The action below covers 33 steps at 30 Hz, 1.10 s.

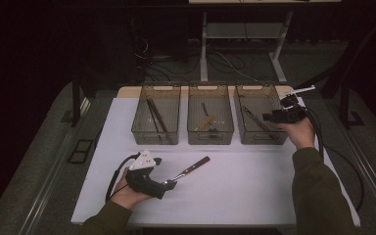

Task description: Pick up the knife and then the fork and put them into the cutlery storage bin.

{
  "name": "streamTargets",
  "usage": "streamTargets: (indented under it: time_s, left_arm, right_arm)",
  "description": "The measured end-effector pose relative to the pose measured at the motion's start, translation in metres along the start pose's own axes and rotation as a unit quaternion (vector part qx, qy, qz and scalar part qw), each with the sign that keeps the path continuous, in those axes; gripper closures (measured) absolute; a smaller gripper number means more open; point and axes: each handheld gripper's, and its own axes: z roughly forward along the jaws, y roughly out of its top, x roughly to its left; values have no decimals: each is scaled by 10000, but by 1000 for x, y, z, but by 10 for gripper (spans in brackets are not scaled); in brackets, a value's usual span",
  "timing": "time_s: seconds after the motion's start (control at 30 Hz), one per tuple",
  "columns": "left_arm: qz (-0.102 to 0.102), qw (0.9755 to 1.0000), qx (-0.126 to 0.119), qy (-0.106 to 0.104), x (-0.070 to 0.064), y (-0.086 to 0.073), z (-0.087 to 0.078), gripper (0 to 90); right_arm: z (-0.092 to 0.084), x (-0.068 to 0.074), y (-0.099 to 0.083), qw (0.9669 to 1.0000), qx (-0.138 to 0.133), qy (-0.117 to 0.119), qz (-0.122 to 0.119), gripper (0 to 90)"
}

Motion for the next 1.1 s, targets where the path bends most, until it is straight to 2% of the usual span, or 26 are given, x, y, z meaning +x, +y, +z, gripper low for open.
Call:
streamTargets:
  time_s: [0.13, 0.2, 0.3, 0.5, 0.67, 0.7, 0.73, 0.77, 0.8, 0.9, 0.93, 0.97, 1.0, 1.07, 1.1]
  left_arm:
    - [-63, 9999, 31, 97, 3, 8, 4, 79]
    - [-119, 9999, 78, 97, 5, 12, 7, 125]
    - [-208, 9997, 141, 48, 7, 18, 14, 181]
    - [-196, 9988, 438, -69, 9, 30, 30, 340]
    - [-30, 9967, 790, -169, 9, 35, 42, 450]
    - [-87, 9965, 809, -185, 8, 35, 45, 465]
    - [-32, 9957, 897, -246, 8, 36, 48, 488]
    - [-103, 9954, 915, -262, 7, 36, 51, 504]
    - [-44, 9949, 975, -271, 6, 36, 53, 520]
    - [118, 9925, 1209, -154, 4, 36, 61, 575]
    - [208, 9909, 1323, -119, 4, 35, 62, 593]
    - [143, 9904, 1371, -110, 3, 34, 63, 616]
    - [209, 9901, 1388, -95, 3, 34, 64, 629]
    - [202, 9896, 1420, -110, 4, 33, 65, 652]
    - [136, 9895, 1433, -109, 3, 33, 65, 662]
  right_arm:
    - [-15, 9, -7, 9991, -295, 284, -100, 380]
    - [-21, 16, -13, 9979, -388, 452, -252, 322]
    - [-30, 29, -23, 9961, -472, 572, -472, 271]
    - [-45, 56, -47, 9910, -707, 762, -846, 193]
    - [-46, 68, -69, 9900, -698, 935, -797, 183]
    - [-47, 70, -73, 9898, -725, 951, -770, 174]
    - [-47, 72, -77, 9892, -774, 980, -766, 165]
    - [-48, 74, -82, 9887, -839, 1004, -729, 166]
    - [-49, 75, -86, 9884, -881, 1016, -701, 166]
    - [-50, 81, -103, 9873, -972, 1102, -607, 165]
    - [-50, 82, -106, 9868, -972, 1137, -612, 165]
    - [-51, 85, -111, 9862, -952, 1196, -639, 165]
    - [-51, 88, -116, 9854, -924, 1251, -685, 165]
    - [-50, 95, -127, 9835, -874, 1319, -874, 165]
    - [-49, 98, -131, 9831, -843, 1313, -956, 165]
